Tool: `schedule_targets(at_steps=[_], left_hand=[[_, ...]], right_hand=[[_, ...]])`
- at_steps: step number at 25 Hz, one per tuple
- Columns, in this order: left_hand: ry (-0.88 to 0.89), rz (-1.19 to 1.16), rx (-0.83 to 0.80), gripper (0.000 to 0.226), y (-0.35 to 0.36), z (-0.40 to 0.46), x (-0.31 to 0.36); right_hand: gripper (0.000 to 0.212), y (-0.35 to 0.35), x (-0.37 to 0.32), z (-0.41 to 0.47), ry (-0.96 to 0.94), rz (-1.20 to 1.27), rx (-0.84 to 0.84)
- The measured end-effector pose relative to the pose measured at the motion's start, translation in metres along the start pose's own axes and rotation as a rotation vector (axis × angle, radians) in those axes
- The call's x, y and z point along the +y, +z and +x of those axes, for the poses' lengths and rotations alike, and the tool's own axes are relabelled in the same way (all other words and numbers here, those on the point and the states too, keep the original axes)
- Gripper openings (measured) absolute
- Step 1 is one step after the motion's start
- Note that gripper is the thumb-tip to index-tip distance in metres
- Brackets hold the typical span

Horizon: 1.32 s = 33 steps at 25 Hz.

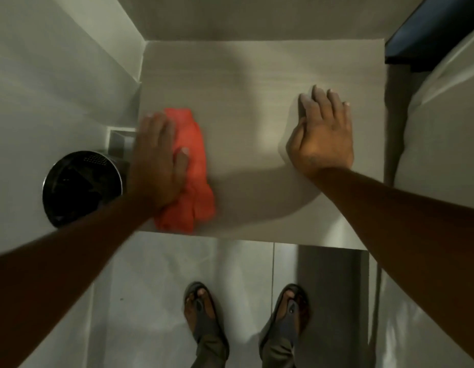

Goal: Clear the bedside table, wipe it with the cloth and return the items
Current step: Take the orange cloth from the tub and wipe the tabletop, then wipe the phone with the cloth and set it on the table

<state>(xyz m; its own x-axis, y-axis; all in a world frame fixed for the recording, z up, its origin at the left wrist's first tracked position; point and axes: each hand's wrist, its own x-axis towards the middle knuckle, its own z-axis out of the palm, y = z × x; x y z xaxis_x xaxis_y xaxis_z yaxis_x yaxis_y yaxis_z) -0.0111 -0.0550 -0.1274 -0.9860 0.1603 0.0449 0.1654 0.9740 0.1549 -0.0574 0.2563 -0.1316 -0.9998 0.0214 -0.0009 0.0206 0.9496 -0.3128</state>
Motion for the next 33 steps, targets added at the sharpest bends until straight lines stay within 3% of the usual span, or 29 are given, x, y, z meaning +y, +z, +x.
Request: schedule_targets(at_steps=[3,4,10,15,20,25,29,33], left_hand=[[0.438,-0.063,-0.184,0.062,0.008,-0.064,0.082],[0.497,-0.056,-0.213,0.062,0.007,-0.065,0.091],[0.466,-0.037,-0.168,0.062,0.011,-0.021,0.088],[0.155,-0.041,-0.057,0.066,0.021,0.075,0.127],[0.175,-0.070,-0.021,0.063,0.029,0.071,0.136],[0.148,-0.088,-0.170,0.076,0.005,0.072,0.141],[0.167,-0.349,-0.100,0.070,-0.039,0.021,0.182],[0.331,-0.675,-0.190,0.075,-0.100,-0.041,0.310]], right_hand=[[0.055,0.000,0.003,-0.002,0.015,0.006,0.022],[0.055,0.000,0.001,-0.002,0.012,0.012,0.033],[0.056,0.004,0.003,-0.001,-0.010,0.000,0.055],[0.055,0.007,0.004,-0.001,-0.027,-0.023,0.041],[0.053,0.007,0.011,-0.002,-0.049,-0.014,0.000],[0.046,-0.022,0.004,-0.003,0.039,0.177,-0.079],[0.037,-0.099,-0.016,-0.056,0.164,0.411,0.045],[0.032,-0.204,0.029,-0.133,0.298,0.391,0.354]])
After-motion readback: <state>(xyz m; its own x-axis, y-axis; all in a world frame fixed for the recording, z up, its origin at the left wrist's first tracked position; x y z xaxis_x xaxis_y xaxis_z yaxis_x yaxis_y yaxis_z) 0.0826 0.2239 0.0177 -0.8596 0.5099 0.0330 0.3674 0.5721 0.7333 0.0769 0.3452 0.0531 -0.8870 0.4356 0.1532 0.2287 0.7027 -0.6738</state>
